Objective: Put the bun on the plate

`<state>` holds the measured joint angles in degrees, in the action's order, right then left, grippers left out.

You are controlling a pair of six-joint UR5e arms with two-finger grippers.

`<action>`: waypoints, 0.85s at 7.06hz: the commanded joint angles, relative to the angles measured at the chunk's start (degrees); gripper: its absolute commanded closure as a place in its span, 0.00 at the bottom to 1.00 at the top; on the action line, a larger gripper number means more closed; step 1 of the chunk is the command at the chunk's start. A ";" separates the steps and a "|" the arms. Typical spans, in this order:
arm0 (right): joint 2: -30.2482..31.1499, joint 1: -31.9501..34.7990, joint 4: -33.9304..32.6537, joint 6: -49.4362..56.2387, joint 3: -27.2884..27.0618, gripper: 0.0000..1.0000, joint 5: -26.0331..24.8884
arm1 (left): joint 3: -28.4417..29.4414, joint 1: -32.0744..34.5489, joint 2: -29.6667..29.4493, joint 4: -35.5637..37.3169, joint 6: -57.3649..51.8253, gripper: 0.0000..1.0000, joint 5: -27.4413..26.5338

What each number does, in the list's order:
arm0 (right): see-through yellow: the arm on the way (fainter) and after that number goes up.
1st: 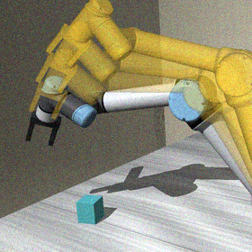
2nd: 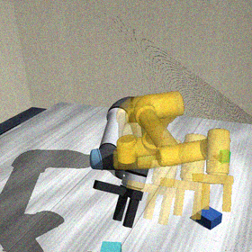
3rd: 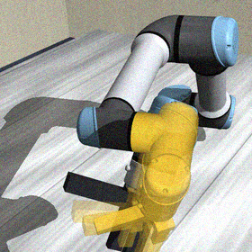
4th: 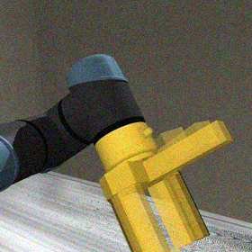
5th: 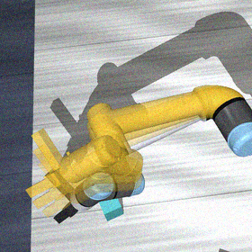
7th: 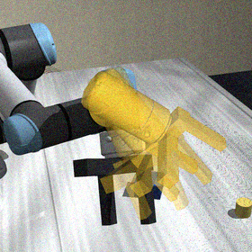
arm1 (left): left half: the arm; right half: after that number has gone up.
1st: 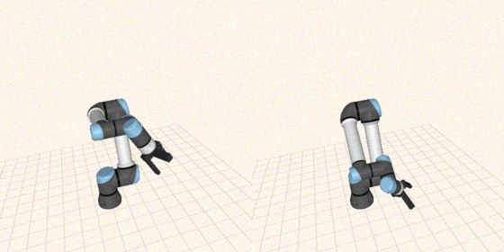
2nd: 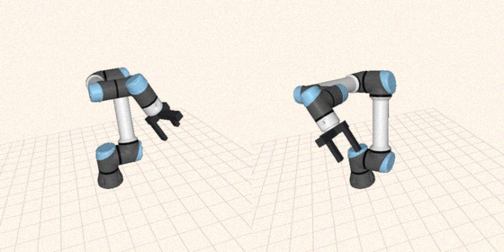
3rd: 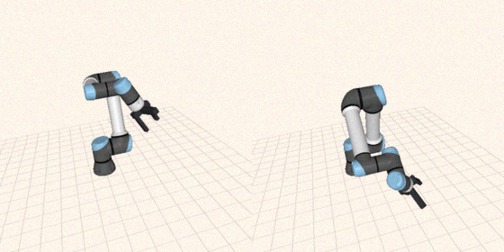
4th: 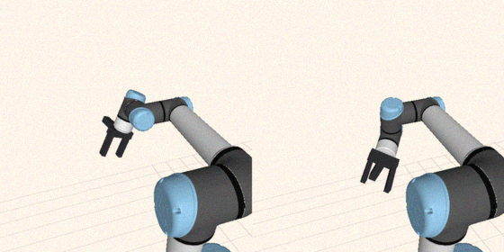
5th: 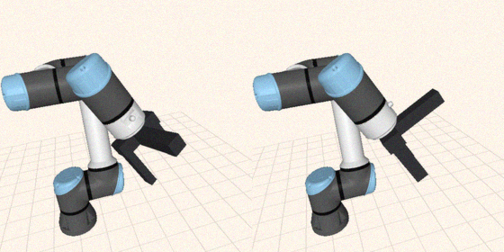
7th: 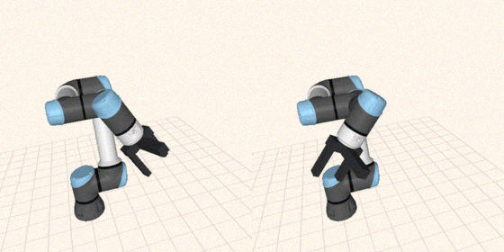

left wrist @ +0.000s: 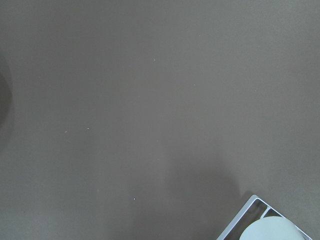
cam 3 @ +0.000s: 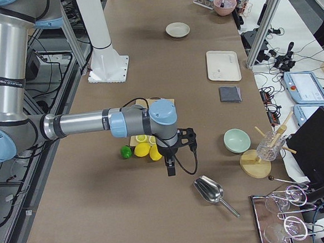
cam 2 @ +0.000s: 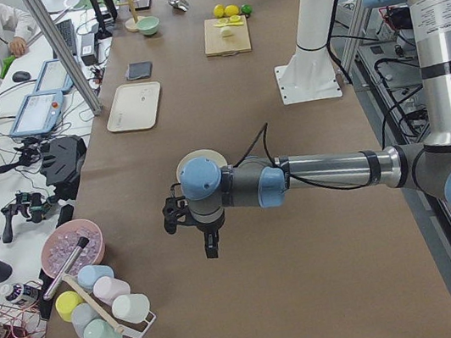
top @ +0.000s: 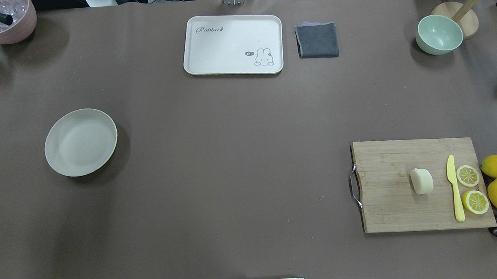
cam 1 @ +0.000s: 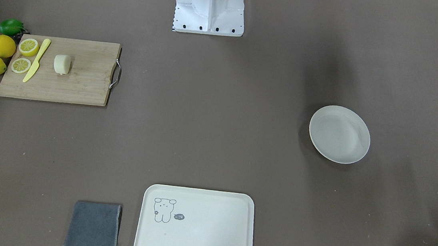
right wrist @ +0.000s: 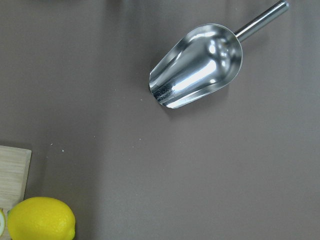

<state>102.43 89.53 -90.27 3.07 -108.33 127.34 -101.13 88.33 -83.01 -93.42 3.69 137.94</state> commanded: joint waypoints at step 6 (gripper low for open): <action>-1.38 5.92 9.87 0.10 -0.48 0.00 0.36 | 3.21 2.11 -1.55 -26.41 0.09 0.02 -1.80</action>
<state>99.31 95.36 -86.02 3.02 -109.27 127.61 -98.94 90.20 -85.12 -112.73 3.92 136.18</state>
